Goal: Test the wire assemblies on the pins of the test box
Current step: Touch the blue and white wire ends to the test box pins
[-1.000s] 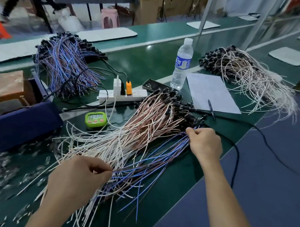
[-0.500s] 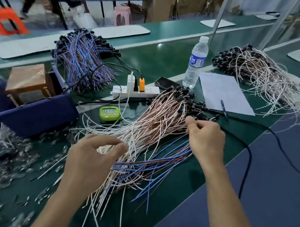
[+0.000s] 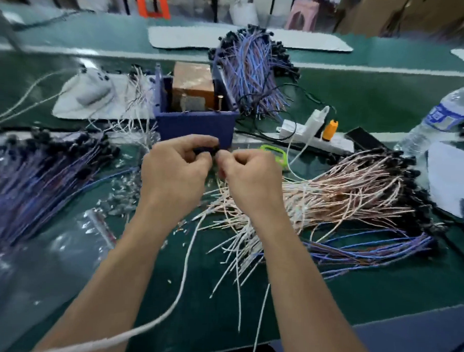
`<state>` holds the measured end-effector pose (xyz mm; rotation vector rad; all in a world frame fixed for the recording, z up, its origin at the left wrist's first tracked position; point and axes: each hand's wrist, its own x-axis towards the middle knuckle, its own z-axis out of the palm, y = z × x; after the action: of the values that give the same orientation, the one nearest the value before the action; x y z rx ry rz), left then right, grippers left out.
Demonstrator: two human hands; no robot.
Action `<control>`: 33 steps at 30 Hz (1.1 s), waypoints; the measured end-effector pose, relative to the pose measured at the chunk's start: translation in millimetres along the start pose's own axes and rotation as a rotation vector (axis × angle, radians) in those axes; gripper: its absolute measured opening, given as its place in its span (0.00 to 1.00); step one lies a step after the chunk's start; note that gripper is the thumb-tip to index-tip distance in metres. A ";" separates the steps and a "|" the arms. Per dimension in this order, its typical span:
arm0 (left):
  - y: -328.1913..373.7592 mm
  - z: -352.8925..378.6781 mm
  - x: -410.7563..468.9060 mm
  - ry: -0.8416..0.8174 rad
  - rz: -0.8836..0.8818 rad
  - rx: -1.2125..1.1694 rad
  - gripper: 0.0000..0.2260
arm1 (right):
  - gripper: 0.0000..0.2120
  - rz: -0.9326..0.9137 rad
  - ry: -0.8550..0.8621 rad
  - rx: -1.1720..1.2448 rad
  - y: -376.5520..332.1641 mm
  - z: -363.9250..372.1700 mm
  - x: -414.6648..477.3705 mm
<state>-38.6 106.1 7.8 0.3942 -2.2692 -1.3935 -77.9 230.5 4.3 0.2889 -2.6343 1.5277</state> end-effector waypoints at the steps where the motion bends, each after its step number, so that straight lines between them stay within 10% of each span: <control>1: -7.3 -11.2 2.5 0.023 -0.026 0.035 0.14 | 0.21 -0.012 -0.029 0.017 -7.5 12.7 2.1; 13: -83.0 -121.2 11.7 0.331 -0.143 0.139 0.19 | 0.09 -0.242 -0.546 -0.053 -75.9 157.0 24.9; 17: -112.7 -148.6 22.6 0.397 -0.158 0.506 0.22 | 0.24 -0.395 -0.719 -0.181 -89.2 193.9 30.4; 23: -165.9 -160.4 27.6 0.278 -0.172 0.577 0.29 | 0.35 -0.600 -0.778 -0.436 -97.2 244.8 43.7; 33: -186.3 -151.7 25.0 0.313 -0.087 0.693 0.25 | 0.18 -0.749 -0.486 -0.622 -97.7 249.0 49.3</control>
<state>19.2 -105.4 -93.7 0.8643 -2.4152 -0.4819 -100.4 -38.6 -28.6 1.5009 -2.6310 0.4148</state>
